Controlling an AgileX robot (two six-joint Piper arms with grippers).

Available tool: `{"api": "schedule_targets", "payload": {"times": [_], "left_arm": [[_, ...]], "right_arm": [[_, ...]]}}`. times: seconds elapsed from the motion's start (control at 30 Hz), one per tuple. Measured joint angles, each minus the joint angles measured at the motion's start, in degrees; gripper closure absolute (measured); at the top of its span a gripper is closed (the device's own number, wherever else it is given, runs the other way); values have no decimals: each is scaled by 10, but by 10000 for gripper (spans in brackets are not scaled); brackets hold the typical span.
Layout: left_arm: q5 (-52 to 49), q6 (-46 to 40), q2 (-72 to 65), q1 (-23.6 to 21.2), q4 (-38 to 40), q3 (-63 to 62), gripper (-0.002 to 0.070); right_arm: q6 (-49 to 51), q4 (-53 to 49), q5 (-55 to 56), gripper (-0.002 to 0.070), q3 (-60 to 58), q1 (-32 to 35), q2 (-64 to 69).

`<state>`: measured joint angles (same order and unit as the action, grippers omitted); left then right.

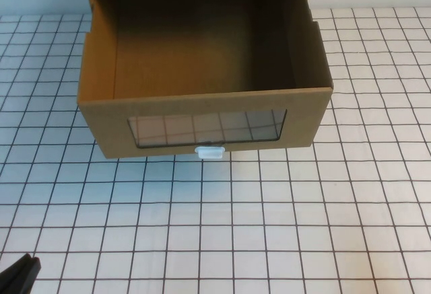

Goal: Open the shoe box
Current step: 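Pull the top drawer of the cardboard box fully open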

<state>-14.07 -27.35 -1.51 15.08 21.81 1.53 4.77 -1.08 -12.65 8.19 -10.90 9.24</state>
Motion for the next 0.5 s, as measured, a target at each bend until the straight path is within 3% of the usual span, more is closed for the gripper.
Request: {"api": "schedule_targets", "payload": {"times": [0.17, 0.33, 0.5], "left_arm": [[0, 0, 0, 0, 0, 0, 677], [0, 0, 0, 0, 0, 0, 677], [0, 0, 0, 0, 0, 0, 677]], "right_arm": [[0, -2, 37, 689, -62, 73, -51], [0, -4, 29, 689, -95, 75, -97], [0, -2, -53, 689, -95, 75, -97]]}}
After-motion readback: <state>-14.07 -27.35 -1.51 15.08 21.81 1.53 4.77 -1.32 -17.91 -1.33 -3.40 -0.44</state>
